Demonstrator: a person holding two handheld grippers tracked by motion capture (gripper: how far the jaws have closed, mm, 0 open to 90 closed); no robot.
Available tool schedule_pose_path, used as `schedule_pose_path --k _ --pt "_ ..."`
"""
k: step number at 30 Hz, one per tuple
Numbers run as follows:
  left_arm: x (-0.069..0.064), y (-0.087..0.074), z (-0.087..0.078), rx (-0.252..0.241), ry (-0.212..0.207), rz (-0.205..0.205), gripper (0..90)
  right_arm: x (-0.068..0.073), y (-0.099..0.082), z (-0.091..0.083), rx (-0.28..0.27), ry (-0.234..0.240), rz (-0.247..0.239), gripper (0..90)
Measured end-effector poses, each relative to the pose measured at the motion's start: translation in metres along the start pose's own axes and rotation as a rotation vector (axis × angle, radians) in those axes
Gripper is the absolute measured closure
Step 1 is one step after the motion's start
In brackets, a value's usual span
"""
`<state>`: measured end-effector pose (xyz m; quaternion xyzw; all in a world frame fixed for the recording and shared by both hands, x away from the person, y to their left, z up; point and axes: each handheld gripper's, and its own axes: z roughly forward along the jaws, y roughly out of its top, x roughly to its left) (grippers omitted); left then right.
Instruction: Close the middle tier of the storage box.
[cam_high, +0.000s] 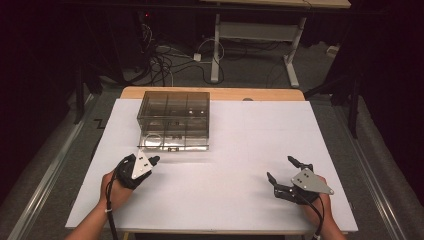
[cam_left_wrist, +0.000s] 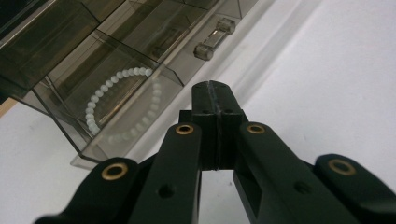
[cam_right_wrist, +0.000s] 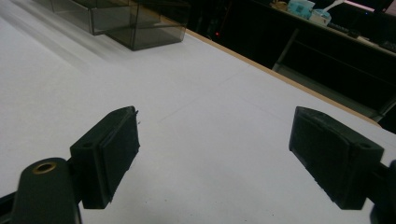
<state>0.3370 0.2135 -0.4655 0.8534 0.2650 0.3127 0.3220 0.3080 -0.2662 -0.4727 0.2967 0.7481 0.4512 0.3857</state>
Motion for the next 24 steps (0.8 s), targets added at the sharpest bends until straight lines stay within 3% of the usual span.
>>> schedule_pose_path --k 9,24 --pt "0.007 0.015 0.012 0.011 0.002 0.027 87.9 0.001 -0.001 0.000 0.007 0.003 -0.012 16.5" --pt "0.009 0.016 0.032 0.045 0.003 0.044 87.9 0.001 -0.001 0.000 0.011 0.004 -0.017 16.8"
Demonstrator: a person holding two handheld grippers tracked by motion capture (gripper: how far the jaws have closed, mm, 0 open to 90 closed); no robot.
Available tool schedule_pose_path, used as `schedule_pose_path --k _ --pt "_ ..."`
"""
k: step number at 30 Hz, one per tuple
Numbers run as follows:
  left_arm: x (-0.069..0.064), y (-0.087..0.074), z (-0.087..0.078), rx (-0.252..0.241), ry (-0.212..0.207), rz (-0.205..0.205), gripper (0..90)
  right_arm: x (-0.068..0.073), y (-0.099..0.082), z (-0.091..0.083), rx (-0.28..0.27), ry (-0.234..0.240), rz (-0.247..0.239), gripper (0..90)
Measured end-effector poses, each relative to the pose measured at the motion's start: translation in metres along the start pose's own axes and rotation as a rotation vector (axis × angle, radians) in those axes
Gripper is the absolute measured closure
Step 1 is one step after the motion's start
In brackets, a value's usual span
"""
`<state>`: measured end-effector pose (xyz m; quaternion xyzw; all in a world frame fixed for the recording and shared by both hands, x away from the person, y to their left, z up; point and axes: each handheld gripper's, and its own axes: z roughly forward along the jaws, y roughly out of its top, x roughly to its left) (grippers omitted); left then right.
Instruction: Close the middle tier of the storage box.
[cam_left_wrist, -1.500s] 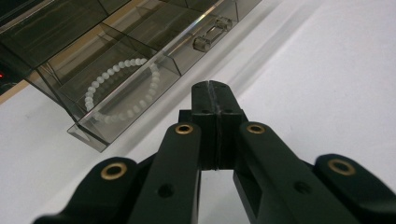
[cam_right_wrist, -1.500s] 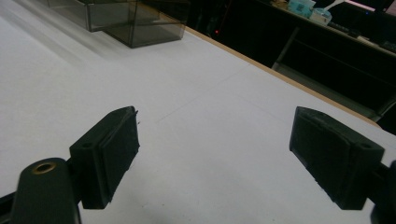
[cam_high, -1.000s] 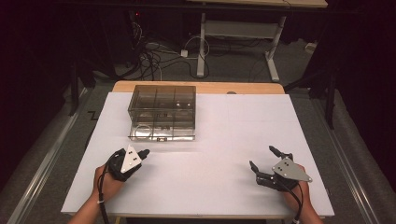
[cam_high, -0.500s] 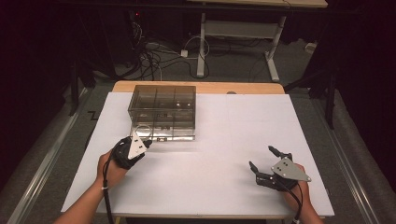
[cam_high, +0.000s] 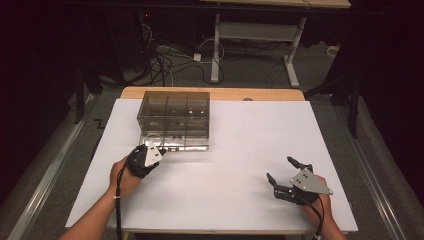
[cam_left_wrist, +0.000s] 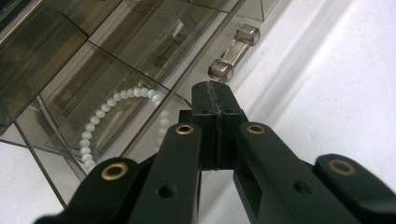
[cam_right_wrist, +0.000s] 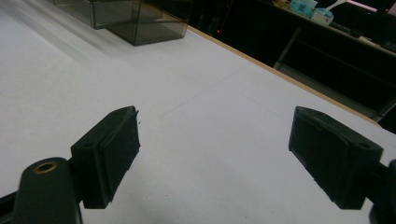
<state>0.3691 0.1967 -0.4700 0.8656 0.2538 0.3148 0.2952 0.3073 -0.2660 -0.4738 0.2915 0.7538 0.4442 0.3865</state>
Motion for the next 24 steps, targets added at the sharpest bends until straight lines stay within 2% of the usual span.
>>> schedule_pose_path --k 24 --pt "0.0078 0.0044 0.0072 -0.016 0.002 0.023 87.8 0.0016 0.0001 0.0005 0.005 -0.002 -0.016 17.9"
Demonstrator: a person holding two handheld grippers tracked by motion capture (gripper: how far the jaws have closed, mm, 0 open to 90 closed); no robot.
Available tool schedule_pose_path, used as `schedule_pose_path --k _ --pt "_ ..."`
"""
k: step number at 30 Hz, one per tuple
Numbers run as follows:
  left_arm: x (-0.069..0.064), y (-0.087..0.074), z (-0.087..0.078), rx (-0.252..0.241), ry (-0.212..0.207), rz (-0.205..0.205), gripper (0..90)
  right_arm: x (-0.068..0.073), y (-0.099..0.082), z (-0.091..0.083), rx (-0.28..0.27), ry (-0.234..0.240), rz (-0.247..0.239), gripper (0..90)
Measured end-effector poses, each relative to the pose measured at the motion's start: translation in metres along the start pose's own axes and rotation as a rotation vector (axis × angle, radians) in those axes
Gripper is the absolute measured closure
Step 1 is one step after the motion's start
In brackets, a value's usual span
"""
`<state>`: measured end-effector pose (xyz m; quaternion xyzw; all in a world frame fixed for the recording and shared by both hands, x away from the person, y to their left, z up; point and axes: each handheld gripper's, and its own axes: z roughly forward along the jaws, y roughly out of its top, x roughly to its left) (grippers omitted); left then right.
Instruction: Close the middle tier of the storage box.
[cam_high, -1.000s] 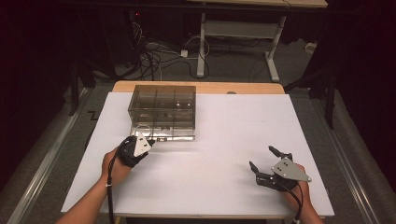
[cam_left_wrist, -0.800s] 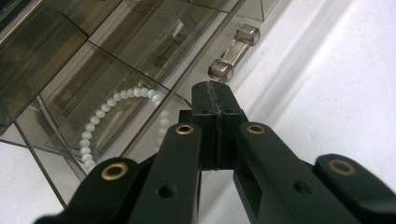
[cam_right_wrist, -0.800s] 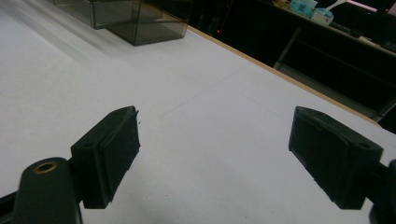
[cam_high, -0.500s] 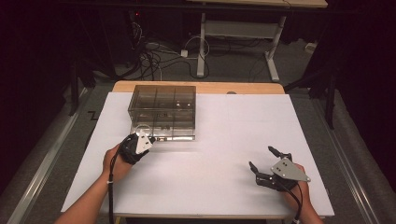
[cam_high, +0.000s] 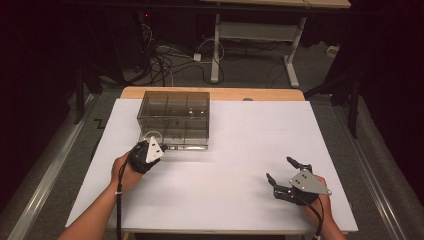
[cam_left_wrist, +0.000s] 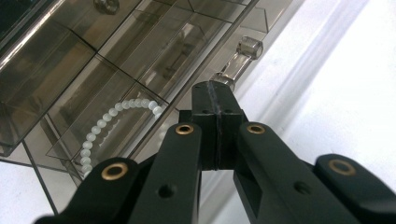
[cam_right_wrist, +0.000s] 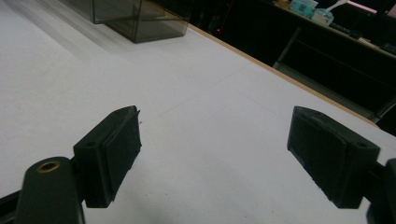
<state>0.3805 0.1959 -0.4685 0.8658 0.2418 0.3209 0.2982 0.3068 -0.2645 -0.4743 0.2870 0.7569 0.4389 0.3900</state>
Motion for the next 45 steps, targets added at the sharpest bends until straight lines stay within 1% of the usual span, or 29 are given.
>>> schedule_pose_path --k 10,14,16,23,28,30,34,45 --pt "0.002 0.001 0.003 -0.015 0.013 0.006 87.9 0.001 0.000 0.000 0.004 0.004 0.000 18.0" --pt "0.002 0.001 0.004 -0.021 0.014 0.001 87.9 0.001 -0.001 0.001 0.007 0.005 -0.005 18.0" --pt "0.002 0.002 0.004 -0.019 0.018 0.009 87.8 0.001 -0.001 0.001 0.007 0.005 -0.005 18.0" --pt "0.003 0.001 0.006 -0.025 0.018 0.005 87.9 0.001 -0.001 0.001 0.012 0.003 -0.008 18.0" --pt "0.005 0.001 0.007 -0.022 0.026 0.002 87.8 0.001 -0.001 0.001 0.014 0.003 -0.008 18.0" --pt "0.006 0.002 0.008 -0.019 0.021 -0.003 87.8 0.001 -0.001 0.001 0.014 0.003 -0.012 18.0" --pt "0.008 0.004 0.008 -0.011 0.028 0.012 87.9 0.002 -0.001 0.001 0.013 -0.001 -0.012 18.0" --pt "0.012 0.007 0.011 -0.008 0.034 0.009 87.8 0.001 -0.001 0.001 0.010 -0.003 -0.012 17.7"
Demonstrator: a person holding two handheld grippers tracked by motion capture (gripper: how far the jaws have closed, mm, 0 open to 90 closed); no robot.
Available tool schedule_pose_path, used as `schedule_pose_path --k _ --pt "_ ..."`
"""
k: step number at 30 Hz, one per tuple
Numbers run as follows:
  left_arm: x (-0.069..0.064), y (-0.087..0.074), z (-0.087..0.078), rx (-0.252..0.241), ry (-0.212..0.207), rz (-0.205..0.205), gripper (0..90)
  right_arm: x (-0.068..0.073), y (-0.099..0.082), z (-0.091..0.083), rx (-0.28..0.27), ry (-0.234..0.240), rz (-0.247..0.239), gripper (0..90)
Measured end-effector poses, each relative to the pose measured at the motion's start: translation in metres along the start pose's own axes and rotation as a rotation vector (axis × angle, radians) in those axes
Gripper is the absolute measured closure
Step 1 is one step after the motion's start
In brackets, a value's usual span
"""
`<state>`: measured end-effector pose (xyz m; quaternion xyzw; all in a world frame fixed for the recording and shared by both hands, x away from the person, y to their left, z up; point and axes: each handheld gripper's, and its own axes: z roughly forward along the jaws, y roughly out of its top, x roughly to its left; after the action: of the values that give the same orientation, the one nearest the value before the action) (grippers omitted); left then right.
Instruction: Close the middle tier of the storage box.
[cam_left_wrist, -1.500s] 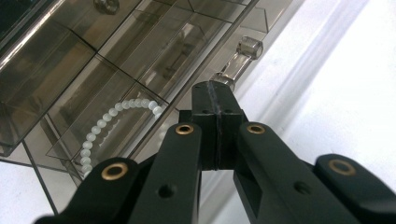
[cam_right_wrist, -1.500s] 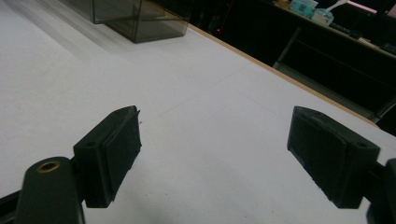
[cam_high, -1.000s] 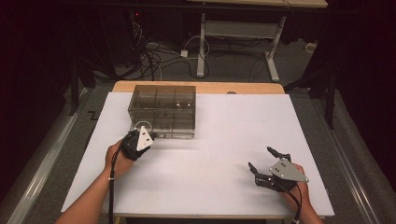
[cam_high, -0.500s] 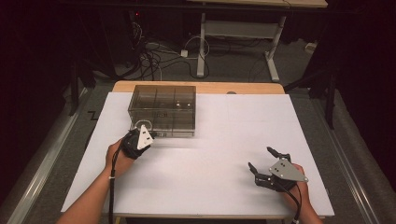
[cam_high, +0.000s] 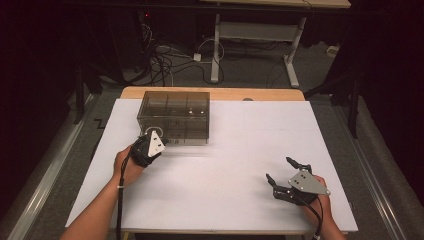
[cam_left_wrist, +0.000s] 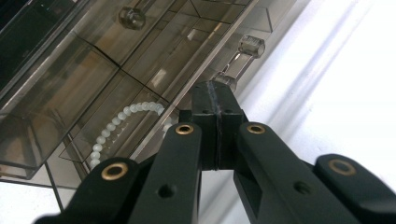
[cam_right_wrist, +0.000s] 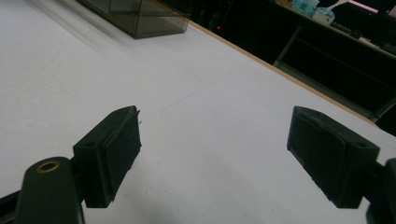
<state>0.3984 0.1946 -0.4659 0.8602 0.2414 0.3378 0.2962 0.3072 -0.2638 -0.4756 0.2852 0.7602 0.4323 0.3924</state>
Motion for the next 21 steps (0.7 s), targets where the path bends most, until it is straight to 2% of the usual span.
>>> schedule_pose_path --k 21 --pt "0.0060 0.0040 0.0083 0.007 0.018 0.006 87.8 -0.0003 -0.0002 0.0001 0.001 -0.003 0.002 17.5"
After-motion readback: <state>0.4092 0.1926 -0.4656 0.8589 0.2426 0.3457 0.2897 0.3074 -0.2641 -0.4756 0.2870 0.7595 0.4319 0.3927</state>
